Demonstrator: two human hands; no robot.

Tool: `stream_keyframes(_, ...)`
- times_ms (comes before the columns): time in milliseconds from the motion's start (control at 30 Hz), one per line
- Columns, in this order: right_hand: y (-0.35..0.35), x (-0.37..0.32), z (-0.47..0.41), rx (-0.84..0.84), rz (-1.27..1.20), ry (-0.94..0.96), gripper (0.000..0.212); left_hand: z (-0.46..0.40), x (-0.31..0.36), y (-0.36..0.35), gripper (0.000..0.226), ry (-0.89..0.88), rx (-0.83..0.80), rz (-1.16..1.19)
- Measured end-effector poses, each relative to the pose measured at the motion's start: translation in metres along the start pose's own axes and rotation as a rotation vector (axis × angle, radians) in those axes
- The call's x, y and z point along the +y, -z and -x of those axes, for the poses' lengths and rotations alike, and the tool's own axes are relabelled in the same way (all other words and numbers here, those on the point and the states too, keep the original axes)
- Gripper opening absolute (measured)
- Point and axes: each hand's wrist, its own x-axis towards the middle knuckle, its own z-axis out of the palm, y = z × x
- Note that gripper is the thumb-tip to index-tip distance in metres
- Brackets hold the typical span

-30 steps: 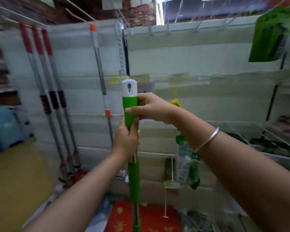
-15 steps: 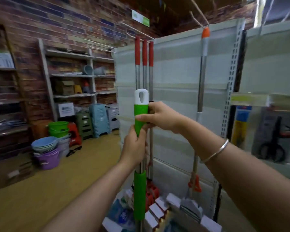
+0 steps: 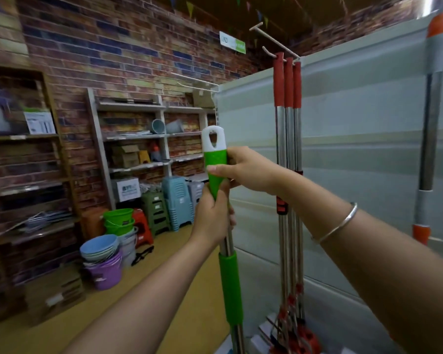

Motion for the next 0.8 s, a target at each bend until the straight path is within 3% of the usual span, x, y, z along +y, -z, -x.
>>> stream_keyframes(100,-0.015,0.0,-0.04,0.022,0.014,0.021,0.024,-0.029,-0.007,0.025,0.024,-0.02,0.025,0.001)
stream_keyframes(233,-0.038,0.005,-0.101,0.075,0.055,0.066,0.025,-0.069,-0.027,0.06,0.011,-0.031,0.173,-0.09)
stream_keyframes(533,-0.057,0.03,-0.249,0.363,-0.027,0.164,0.034,-0.173,-0.084,0.11,0.036,-0.108,0.172,-0.37)
stream_keyframes(800,-0.05,0.064,-0.369,0.525,-0.052,0.161,0.034,-0.293,-0.11,0.126,0.036,-0.099,0.199,-0.255)
